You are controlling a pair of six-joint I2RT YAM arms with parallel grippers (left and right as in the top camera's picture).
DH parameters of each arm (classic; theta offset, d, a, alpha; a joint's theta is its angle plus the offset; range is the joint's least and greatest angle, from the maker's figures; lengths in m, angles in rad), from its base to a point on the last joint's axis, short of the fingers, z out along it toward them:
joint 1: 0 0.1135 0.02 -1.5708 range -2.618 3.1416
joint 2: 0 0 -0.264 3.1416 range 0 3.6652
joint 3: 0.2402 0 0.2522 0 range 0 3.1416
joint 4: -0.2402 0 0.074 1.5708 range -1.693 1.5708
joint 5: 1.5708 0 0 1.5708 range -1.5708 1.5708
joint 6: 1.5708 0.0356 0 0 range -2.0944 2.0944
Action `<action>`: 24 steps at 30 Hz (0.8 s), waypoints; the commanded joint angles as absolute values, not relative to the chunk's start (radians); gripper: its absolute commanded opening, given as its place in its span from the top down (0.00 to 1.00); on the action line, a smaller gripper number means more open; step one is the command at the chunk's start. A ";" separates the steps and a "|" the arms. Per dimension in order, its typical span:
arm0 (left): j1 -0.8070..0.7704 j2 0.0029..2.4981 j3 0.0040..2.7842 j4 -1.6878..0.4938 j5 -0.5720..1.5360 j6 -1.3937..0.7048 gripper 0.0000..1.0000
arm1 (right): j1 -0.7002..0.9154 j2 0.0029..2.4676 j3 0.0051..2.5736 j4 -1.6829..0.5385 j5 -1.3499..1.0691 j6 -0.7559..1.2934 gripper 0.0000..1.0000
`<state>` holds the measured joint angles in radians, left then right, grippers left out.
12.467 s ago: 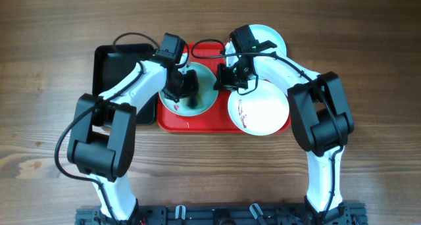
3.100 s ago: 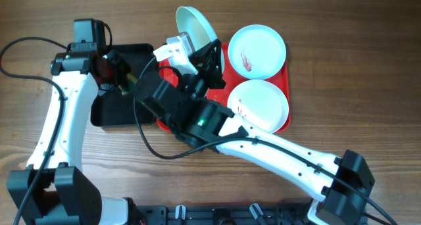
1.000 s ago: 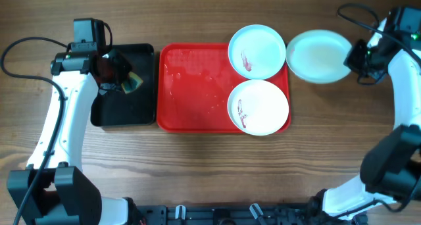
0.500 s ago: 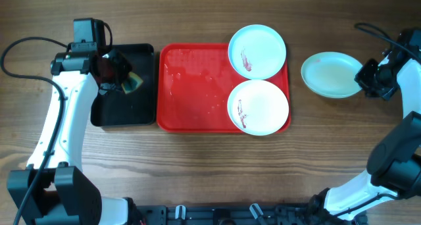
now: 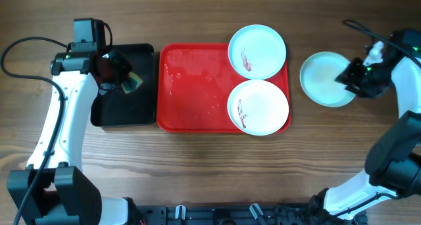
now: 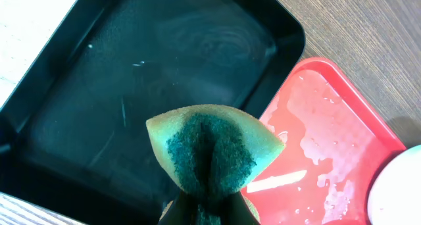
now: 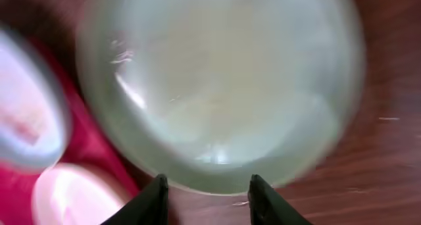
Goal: Clean dirty plates on tray and stack at the side
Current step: 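Set the plate down on the table right of the red tray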
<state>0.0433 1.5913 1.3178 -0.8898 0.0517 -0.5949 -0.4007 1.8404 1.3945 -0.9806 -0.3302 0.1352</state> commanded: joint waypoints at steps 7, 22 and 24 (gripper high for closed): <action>0.041 1.600 1.326 -0.893 0.063 -0.579 0.96 | -0.179 1.848 1.400 -1.077 -0.404 0.056 0.62; 0.041 1.600 1.326 -0.896 0.063 -0.580 0.96 | 0.010 1.849 1.162 -0.974 -0.228 0.202 0.62; 0.041 1.600 1.326 -0.896 0.063 -0.580 0.96 | 0.010 1.849 1.149 -0.966 -0.225 0.212 0.64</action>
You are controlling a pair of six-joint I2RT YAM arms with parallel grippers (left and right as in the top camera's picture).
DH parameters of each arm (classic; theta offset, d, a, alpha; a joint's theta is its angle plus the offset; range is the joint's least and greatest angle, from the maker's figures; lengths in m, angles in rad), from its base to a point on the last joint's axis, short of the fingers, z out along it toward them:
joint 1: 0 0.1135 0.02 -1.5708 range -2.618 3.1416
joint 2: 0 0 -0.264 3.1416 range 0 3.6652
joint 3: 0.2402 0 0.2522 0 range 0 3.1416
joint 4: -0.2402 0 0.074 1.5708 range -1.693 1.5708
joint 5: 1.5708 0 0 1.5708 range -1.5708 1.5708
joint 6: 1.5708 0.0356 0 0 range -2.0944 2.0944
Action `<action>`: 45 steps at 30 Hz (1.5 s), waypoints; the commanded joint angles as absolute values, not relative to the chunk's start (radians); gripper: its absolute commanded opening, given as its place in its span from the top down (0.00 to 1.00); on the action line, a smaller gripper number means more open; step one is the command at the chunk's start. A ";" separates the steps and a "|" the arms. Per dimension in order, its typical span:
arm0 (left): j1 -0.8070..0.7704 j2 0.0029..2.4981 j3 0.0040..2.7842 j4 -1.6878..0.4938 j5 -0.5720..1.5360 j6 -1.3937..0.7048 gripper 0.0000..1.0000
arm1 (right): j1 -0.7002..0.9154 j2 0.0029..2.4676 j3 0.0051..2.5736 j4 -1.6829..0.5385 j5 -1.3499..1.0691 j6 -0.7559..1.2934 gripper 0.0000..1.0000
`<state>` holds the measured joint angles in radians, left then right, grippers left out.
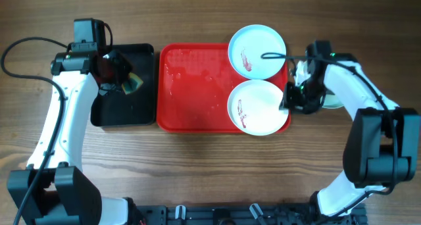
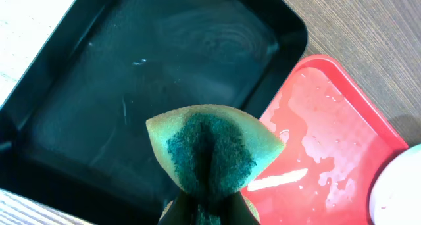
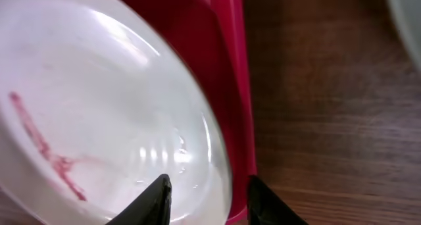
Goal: Clean dirty plates on tray and stack at the side
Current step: 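Set the plate down on the table right of the red tray, then drag the lower-right plate leftward on the red tray with the right gripper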
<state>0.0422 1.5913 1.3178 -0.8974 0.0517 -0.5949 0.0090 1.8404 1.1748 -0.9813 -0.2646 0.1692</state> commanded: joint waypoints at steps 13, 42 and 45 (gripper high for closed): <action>0.041 1.600 1.326 -0.896 0.063 -0.579 0.96 | 0.010 1.849 1.148 -0.962 -0.225 0.209 0.96; 0.041 1.600 1.326 -0.904 0.063 -0.580 0.96 | 0.533 1.827 1.151 -0.583 -0.031 0.950 0.96; 0.041 1.600 1.326 -0.903 0.063 -0.580 0.96 | 0.550 1.827 1.151 -0.584 -0.014 0.936 0.96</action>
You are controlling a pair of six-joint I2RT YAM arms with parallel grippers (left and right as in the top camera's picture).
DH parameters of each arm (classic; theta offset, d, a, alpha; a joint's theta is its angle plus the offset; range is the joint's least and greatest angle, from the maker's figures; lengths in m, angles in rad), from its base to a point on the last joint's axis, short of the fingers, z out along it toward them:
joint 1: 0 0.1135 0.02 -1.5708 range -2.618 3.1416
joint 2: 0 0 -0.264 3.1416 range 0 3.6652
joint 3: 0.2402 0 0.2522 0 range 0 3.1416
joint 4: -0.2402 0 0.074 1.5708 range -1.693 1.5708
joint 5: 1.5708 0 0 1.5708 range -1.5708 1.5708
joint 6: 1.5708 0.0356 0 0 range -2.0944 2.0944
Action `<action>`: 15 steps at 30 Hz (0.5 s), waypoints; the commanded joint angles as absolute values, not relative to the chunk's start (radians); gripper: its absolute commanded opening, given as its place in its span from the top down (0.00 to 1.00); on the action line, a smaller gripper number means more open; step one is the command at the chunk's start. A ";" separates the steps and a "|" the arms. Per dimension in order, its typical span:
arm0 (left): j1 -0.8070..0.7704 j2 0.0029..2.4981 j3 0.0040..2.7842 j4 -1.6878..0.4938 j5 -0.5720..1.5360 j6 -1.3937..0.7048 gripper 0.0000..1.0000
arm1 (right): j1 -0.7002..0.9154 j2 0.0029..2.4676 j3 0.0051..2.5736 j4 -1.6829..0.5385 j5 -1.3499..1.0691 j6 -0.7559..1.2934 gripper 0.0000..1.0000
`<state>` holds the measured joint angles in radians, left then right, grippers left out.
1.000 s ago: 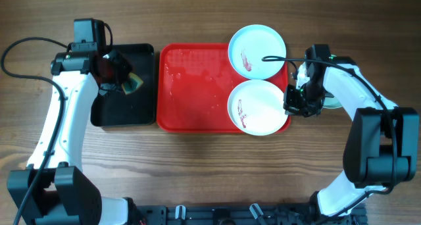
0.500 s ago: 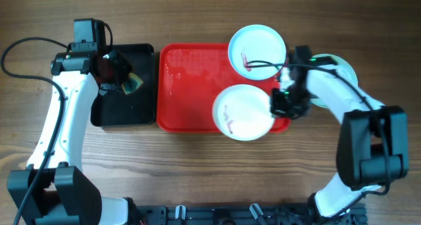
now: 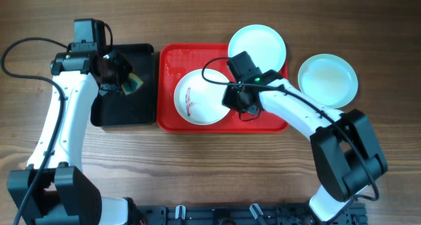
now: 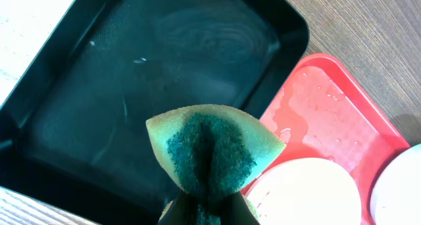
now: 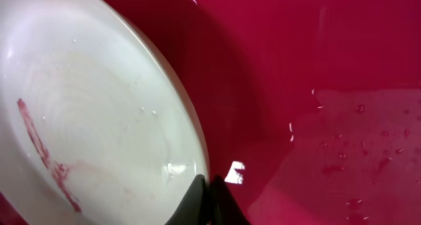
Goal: Clean dirty plates on tray and stack at the side
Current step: 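Drag the lower-right plate leftward on the red tray with the right gripper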
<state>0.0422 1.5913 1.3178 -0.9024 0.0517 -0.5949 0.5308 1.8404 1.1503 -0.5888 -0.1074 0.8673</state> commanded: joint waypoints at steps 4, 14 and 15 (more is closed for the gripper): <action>0.041 1.600 1.326 -0.903 0.063 -0.580 0.96 | 0.549 1.827 1.151 -0.549 -0.016 0.847 0.52; -0.034 1.600 1.326 -0.899 0.062 -0.579 0.96 | 0.509 1.872 1.151 -0.424 -0.084 0.680 0.64; -0.046 1.600 1.326 -0.899 0.062 -0.579 0.96 | 0.503 1.876 1.151 -0.435 -0.096 0.676 0.64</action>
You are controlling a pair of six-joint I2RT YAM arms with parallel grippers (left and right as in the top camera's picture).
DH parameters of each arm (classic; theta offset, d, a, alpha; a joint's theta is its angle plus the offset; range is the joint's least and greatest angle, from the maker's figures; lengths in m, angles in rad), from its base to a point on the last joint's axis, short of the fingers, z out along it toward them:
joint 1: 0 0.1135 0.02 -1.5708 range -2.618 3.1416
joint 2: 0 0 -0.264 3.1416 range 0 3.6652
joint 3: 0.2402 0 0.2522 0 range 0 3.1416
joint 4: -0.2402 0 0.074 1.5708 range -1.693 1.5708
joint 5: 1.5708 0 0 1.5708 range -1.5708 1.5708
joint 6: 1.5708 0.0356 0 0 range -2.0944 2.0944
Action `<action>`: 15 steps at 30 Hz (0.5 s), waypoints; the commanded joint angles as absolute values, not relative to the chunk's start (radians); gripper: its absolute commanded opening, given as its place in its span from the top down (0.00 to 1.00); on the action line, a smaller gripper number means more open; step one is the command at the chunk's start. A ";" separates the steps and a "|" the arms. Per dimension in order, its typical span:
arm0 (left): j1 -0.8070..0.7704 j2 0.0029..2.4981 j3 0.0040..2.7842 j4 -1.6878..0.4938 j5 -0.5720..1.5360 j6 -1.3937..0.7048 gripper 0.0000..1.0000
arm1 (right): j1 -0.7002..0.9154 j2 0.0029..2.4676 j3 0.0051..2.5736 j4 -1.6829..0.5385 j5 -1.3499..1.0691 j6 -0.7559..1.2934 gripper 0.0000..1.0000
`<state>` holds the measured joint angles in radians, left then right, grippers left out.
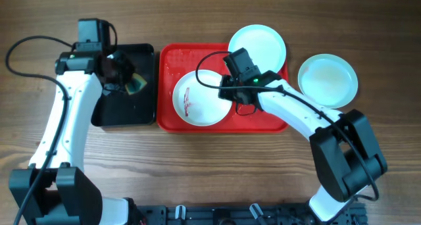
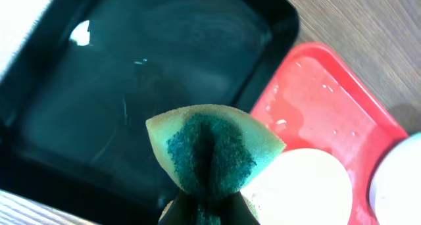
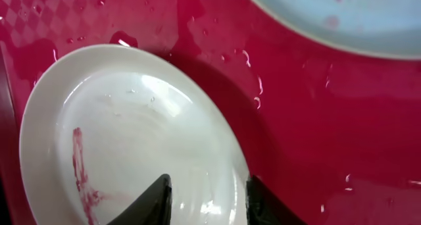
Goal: Clean dirty plates on tray and stack at the side
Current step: 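Drag the lower-right plate leftward on the red tray with the right gripper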
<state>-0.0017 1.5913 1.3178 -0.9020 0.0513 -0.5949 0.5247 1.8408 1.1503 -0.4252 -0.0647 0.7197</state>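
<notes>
A white plate (image 1: 197,99) with a red smear lies at the left middle of the red tray (image 1: 266,120). My right gripper (image 1: 228,93) stands open over that plate's right rim, its fingers (image 3: 158,193) apart above the white plate (image 3: 118,139) and holding nothing. A pale blue plate (image 1: 260,46) sits at the tray's back right corner. A pale green plate (image 1: 327,79) rests on the table to the right of the tray. My left gripper (image 2: 205,213) is shut on a yellow-green sponge (image 2: 210,149), held over the black tray (image 2: 131,74).
The black tray (image 1: 122,110) lies directly left of the red tray. Water drops and wet patches cover the red tray (image 3: 316,120). Cables trail from both arms over the table.
My right gripper was shut on the white plate's rim; now it is open above that rim. The plate has stayed at the tray's left middle. The left arm has shifted slightly with the sponge.
My right gripper was open over the pale green plate on the table, with two smeared plates at the tray's right. Then it was open at the near white plate's rim. Then it was shut on that rim with the plate at the tray's left middle, and now it is released.
</notes>
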 commanded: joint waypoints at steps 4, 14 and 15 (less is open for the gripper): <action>-0.086 1.600 1.326 -0.888 0.058 -0.553 0.96 | 0.487 1.880 1.150 -0.460 -0.121 0.646 0.67; -0.130 1.601 1.326 -0.881 0.060 -0.553 0.96 | 0.484 1.964 1.150 -0.437 -0.246 0.632 0.75; -0.131 1.601 1.326 -0.880 0.060 -0.553 0.96 | 0.483 1.972 1.150 -0.434 -0.260 0.632 0.77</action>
<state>-0.1192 1.5913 1.3178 -0.8894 0.0513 -0.5766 0.4854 1.9255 1.1503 -0.4423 -0.1879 0.6483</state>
